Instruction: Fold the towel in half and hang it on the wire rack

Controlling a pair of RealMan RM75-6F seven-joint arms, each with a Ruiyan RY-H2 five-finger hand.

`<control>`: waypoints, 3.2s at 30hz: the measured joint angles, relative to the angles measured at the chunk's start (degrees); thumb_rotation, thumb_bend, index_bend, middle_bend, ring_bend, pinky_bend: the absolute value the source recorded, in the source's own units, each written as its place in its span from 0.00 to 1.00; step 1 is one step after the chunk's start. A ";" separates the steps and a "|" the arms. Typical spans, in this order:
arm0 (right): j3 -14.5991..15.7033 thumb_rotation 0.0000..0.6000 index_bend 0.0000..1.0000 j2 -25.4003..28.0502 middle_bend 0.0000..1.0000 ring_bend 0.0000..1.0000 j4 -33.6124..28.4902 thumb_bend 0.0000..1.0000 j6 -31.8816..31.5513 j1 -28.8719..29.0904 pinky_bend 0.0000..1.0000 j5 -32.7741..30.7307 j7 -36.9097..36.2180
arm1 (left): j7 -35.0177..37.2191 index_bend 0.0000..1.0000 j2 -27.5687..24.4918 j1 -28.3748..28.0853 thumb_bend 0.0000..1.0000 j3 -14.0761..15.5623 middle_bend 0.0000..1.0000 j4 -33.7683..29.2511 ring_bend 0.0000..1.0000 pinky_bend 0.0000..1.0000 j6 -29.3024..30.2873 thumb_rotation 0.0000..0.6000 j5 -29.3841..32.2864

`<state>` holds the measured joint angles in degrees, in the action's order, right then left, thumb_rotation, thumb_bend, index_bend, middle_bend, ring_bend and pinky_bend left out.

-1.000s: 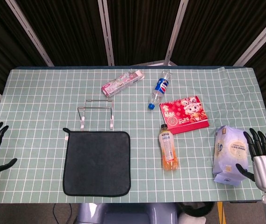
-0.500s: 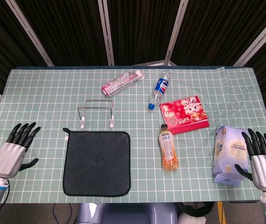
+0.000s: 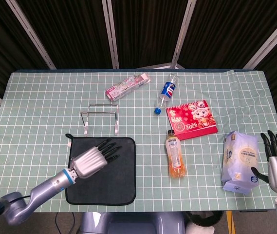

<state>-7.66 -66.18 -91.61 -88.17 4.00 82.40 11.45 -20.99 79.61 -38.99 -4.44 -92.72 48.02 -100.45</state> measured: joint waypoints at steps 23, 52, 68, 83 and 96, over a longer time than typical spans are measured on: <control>-0.55 1.00 0.00 2.01 0.00 0.00 0.65 0.00 1.63 -0.11 0.00 -2.40 -4.01 | -1.44 0.37 13.23 -9.53 0.36 1.14 0.00 11.94 0.00 0.00 -5.57 1.00 3.55; -0.21 1.00 0.00 3.14 0.00 0.00 0.62 0.00 0.96 -0.40 0.00 -1.20 -6.86 | -6.12 0.37 20.08 -13.01 0.37 2.08 0.00 16.99 0.00 0.00 -6.80 1.00 9.88; -0.10 1.00 0.00 3.21 0.00 0.00 0.77 0.00 0.97 -0.33 0.00 -0.99 -7.10 | -5.26 0.55 21.01 -13.40 0.37 2.76 0.00 17.95 0.00 0.00 -6.38 1.00 11.98; 0.17 1.00 0.00 3.46 0.00 0.00 0.46 0.00 0.69 -0.48 0.00 -0.51 -7.25 | -4.67 0.61 20.03 -13.12 0.60 4.10 0.00 17.38 0.00 0.00 -4.49 1.00 11.99; 0.61 1.00 0.00 3.57 0.00 0.00 -0.18 0.00 0.09 -0.72 0.00 0.45 -7.00 | -1.22 0.68 14.65 -10.27 0.61 7.47 0.00 14.42 0.00 0.00 1.66 1.00 8.57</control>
<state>-7.05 -62.61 -91.79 -88.08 3.28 82.86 4.45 -22.20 94.26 -49.26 3.02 -78.30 49.67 -91.88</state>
